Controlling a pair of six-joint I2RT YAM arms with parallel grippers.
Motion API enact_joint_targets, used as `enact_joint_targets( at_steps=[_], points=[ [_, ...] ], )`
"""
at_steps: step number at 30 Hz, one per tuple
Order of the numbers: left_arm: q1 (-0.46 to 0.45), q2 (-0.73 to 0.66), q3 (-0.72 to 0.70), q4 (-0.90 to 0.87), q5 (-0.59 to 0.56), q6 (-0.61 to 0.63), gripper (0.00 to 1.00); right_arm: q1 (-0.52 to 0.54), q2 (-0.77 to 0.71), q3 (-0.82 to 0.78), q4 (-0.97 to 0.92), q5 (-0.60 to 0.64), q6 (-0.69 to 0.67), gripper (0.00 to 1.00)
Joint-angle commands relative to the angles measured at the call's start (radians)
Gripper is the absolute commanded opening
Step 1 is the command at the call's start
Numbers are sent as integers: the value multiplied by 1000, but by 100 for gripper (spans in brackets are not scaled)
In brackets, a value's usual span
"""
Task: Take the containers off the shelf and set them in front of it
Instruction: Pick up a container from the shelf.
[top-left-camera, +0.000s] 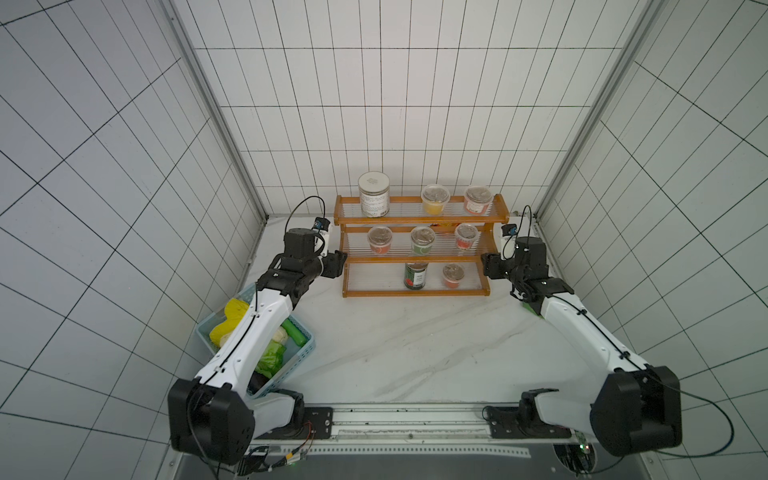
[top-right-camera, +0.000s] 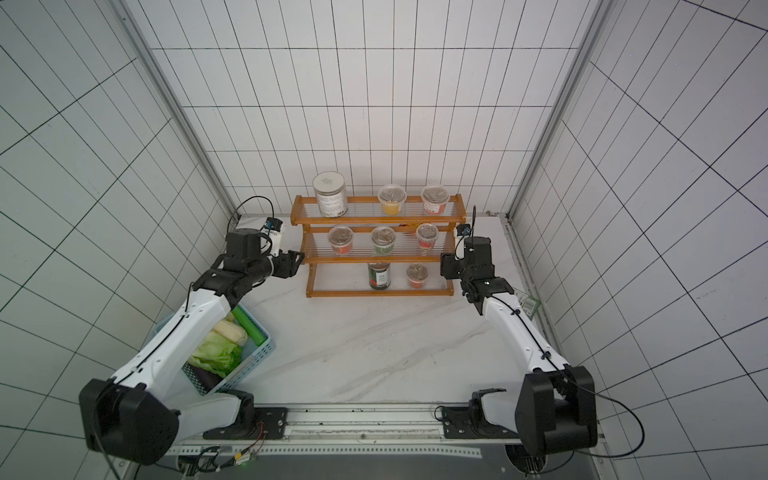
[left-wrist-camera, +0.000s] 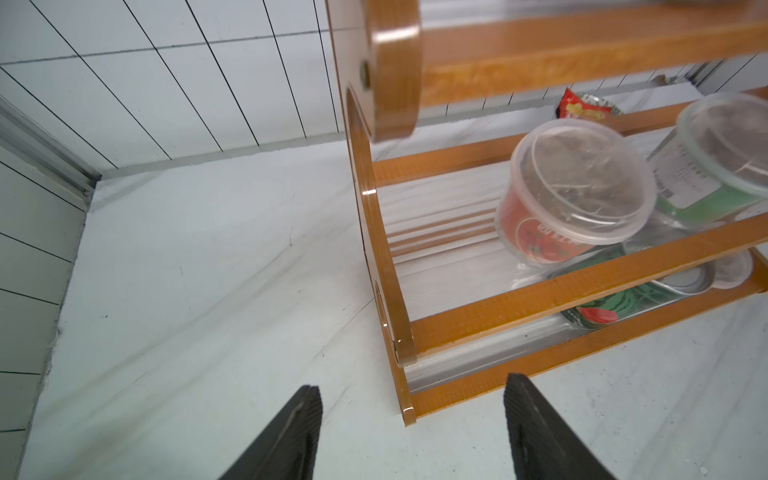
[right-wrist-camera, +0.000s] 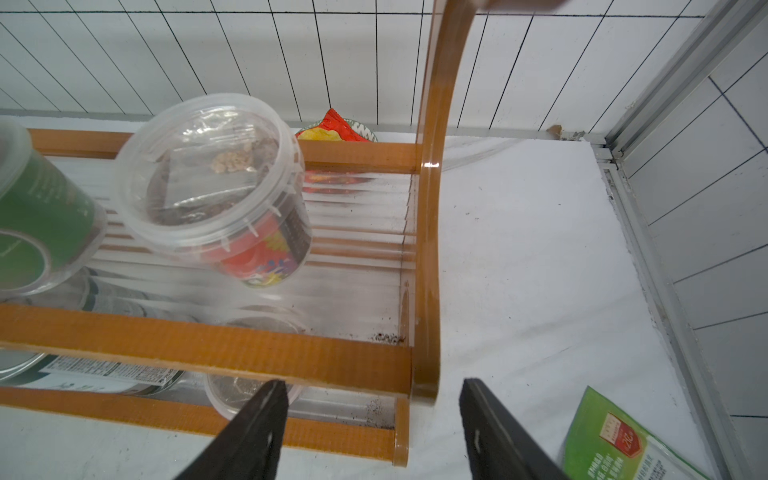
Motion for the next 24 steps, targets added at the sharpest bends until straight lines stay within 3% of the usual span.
enact_joint_targets(
  at_steps=[1, 12, 13, 24],
  points=[
    [-13, -34, 76, -66, 42, 16, 71, -2, -46, 42, -92, -53, -29, 73],
    [-197, 88, 389, -25, 11, 117, 97, 21, -181, 37, -186, -197, -4, 95],
    [-200, 111, 412, -21, 6, 123, 98, 21, -185, 46, -194, -214, 1, 99],
    [-164, 353, 627, 43, 8, 103, 99, 34, -218, 172, -212, -541, 96, 99]
  ],
)
